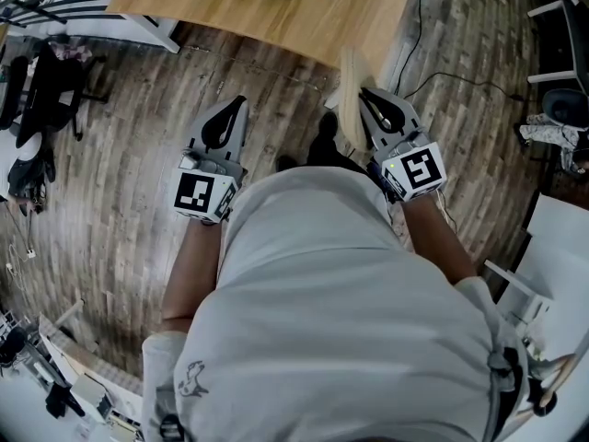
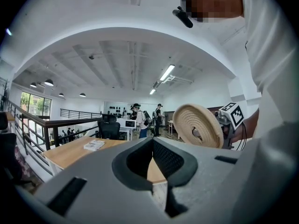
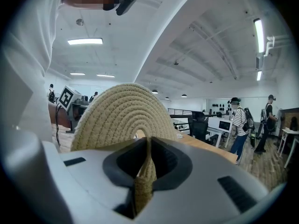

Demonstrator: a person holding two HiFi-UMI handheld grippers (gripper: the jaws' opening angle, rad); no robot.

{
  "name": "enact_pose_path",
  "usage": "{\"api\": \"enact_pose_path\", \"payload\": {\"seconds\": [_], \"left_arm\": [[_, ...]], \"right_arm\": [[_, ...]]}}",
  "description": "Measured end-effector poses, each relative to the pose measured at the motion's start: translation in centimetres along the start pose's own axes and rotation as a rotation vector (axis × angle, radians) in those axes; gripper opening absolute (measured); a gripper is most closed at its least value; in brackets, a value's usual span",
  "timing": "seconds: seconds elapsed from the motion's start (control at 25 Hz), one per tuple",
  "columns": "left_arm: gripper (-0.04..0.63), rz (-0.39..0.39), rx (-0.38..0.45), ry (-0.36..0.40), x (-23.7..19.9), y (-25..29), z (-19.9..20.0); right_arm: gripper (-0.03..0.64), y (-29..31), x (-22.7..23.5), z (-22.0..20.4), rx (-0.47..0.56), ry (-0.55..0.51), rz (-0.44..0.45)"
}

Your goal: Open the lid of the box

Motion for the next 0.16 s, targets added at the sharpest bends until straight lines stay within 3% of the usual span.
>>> {"api": "enact_pose_path", "payload": {"seconds": [0.16], "left_arm": [[0.008,-0.003,-0.003,-0.004,-0.35,0.18,0.07]], "right_arm": [[0.037,0.56,-0.08,0.19,-0.004,-0.002,0.007]]}}
Point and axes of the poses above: the fingertips, and each gripper's own axes: y forward along the fingers, x to its right, z out of its top, the point moved 10 cm from there along -y, backward along the fingers, and after that the axes turned 12 degrees about x, right-handed, at the moved point
